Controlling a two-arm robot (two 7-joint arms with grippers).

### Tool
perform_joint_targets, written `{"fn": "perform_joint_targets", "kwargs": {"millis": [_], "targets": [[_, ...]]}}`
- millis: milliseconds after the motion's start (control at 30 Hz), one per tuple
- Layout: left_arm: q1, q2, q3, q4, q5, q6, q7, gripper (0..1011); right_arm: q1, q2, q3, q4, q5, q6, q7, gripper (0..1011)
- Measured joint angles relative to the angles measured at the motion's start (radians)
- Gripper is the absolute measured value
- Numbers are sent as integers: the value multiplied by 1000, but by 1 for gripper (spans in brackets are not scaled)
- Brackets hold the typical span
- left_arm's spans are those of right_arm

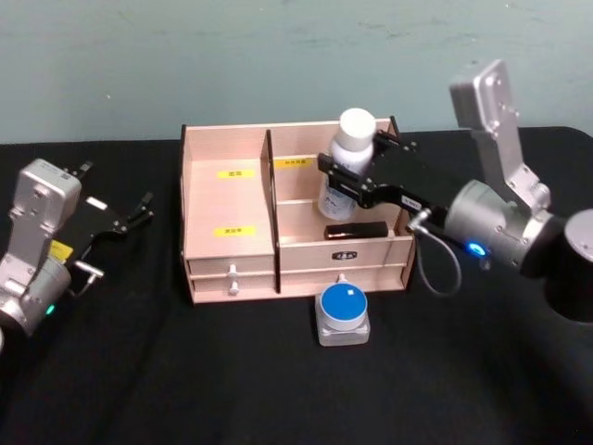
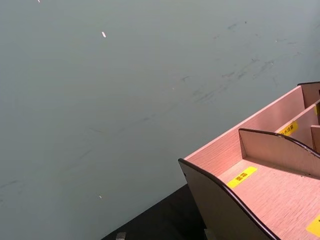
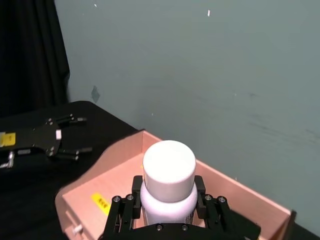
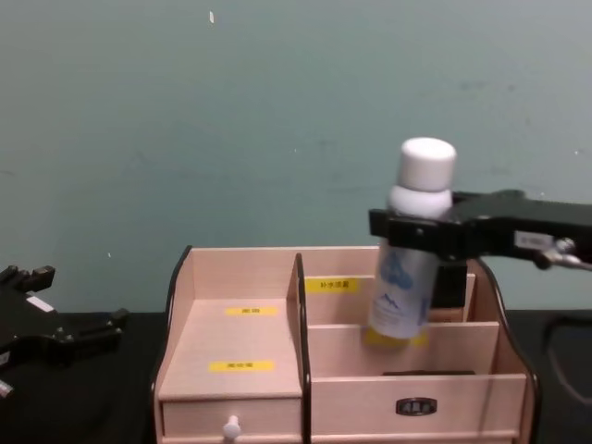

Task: Pick up the facial cleanser and watermelon frost from the table and place them into the tiered storage box.

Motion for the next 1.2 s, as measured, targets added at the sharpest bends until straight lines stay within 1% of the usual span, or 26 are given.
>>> {"fn": "perform_joint_targets", "kwargs": {"millis": [133,167,300,500,900,1200], "targets": [[0,0,0,0,0,0,0,1010,46,-31,-18,52,-6,-2,0,602],[0,0,0,0,0,0,0,1010,46,-31,-18,52,-6,-2,0,602],[0,0,0,0,0,0,0,1009,86,-60,-32,103,-12,-7,-1,602],[0,0,0,0,0,0,0,1010,127,-90,-50,155,-29,-19,-2,602],[0,0,0,0,0,0,0,1009,160,-119,-58,222,-48,-39,-3,602],[0,0,0,0,0,0,0,1010,161,-126,-55,235,-52,-47,-2,602]]}}
